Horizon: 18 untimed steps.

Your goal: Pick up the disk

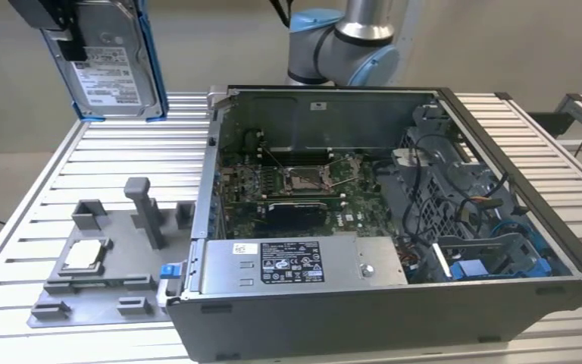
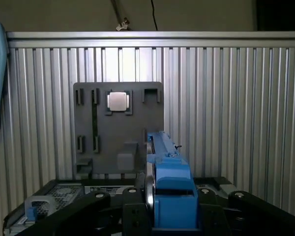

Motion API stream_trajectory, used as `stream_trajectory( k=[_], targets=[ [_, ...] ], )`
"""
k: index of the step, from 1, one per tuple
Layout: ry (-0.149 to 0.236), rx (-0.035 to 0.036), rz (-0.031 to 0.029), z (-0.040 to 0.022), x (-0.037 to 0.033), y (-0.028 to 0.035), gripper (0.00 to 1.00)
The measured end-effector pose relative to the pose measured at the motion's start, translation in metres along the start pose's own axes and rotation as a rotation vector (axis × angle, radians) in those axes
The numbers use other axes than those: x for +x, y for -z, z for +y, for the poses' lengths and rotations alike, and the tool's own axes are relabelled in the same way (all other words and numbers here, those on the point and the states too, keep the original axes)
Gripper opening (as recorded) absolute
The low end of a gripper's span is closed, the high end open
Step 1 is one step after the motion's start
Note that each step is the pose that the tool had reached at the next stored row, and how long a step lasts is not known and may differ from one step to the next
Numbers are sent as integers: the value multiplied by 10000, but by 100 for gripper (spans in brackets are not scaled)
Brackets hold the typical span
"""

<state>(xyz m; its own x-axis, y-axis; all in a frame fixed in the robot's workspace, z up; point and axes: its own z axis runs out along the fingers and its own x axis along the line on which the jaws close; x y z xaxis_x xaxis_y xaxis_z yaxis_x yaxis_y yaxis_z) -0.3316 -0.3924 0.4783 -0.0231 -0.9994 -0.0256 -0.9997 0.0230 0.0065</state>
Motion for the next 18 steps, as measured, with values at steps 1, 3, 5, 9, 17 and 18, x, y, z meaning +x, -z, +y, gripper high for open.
stream_trajectory(
  k=[1,3,5,9,17,18],
  targets=[
    [-1,-1,0,-47,-2,0,0],
    [0,-2,1,-136,-6,0,0],
    [0,-1,0,-229,-9,-1,0],
    [0,-1,-15,-410,-13,0,0],
    [-1,0,-41,-773,-25,-6,0],
    [-1,0,-43,-821,-26,-8,0]
  ],
)
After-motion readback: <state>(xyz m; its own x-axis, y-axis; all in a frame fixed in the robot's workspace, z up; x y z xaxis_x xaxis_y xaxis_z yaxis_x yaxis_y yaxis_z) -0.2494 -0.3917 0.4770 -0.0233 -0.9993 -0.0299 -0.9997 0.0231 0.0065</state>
